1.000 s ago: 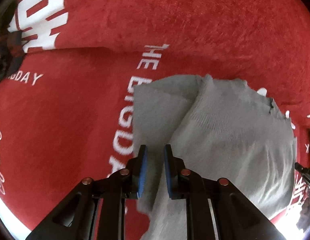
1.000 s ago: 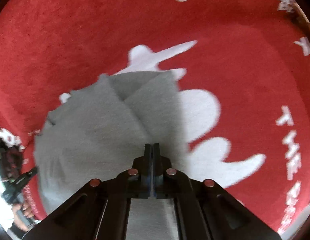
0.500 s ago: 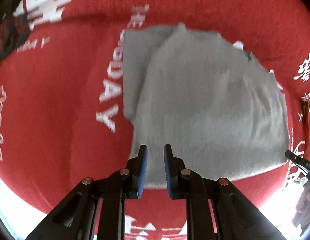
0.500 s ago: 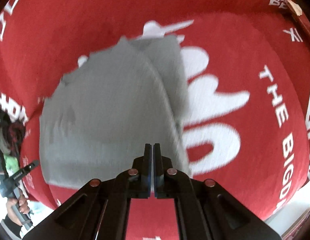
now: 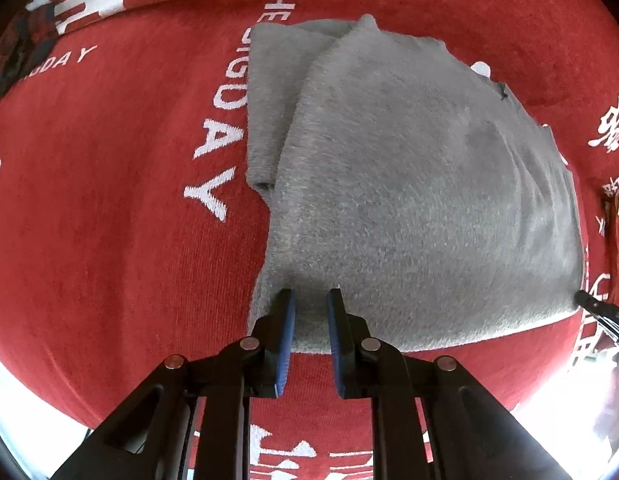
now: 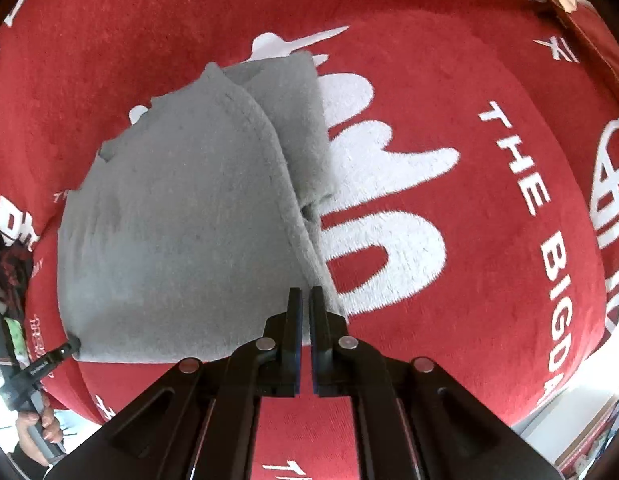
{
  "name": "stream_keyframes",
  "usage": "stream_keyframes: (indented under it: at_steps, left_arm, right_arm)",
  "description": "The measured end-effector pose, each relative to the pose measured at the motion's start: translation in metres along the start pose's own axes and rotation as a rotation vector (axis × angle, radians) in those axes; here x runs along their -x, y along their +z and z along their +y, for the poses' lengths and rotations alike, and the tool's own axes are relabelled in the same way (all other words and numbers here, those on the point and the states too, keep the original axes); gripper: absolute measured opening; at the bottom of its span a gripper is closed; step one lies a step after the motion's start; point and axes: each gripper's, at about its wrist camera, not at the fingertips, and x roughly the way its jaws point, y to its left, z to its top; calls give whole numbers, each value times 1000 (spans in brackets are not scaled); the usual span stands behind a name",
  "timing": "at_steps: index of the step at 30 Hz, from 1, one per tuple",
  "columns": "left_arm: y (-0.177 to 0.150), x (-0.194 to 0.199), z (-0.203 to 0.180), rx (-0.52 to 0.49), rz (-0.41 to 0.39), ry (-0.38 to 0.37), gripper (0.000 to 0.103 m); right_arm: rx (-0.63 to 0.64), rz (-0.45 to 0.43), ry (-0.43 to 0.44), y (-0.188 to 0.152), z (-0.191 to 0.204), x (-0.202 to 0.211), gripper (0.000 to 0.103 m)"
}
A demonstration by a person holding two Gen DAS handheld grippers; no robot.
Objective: Fold small clothes
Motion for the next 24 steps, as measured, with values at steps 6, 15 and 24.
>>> stream_keyframes:
  at_steps: [6, 15, 24]
  left_arm:
    - [0, 1, 6, 8, 5, -21, 18]
    - [-4, 8, 8, 18, 5, -8, 18]
    - [0, 18, -2, 0, -16, 3, 18]
  right_arm:
    - [-12, 34, -16, -2, -5, -18, 0]
    - [-163, -53, 96, 13, -21, 5, 6]
    - [-282, -43, 89, 59, -40, -22, 6]
